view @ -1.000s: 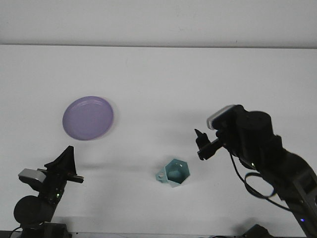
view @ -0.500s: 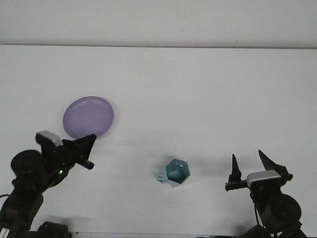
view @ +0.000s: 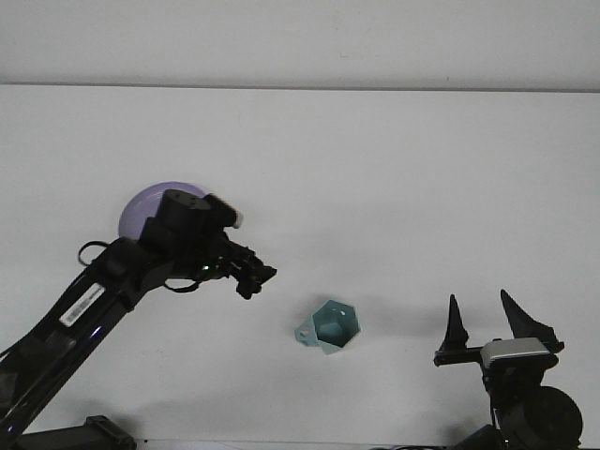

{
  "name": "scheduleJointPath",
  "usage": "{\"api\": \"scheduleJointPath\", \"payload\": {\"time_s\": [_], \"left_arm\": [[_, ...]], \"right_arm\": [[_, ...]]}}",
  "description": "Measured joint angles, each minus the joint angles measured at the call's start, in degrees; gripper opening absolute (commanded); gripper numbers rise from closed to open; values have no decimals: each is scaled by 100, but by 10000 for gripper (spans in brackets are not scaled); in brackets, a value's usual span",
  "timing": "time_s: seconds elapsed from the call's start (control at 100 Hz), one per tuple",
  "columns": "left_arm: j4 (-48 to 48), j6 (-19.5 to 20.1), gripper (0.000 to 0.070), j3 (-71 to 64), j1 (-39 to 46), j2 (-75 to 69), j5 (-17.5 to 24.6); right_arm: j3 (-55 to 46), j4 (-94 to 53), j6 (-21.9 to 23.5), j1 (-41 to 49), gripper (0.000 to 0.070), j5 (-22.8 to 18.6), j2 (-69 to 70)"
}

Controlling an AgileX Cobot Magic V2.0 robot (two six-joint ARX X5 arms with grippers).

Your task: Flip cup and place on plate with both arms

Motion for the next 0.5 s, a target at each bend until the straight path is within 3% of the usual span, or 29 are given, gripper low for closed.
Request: {"api": "scheduleJointPath", "payload": {"time_s": [0.5], "left_arm": [[-986,417,401,1460,-1248,2376,0]], "right_arm": [[0,0,17,0,522,0,0]]}}
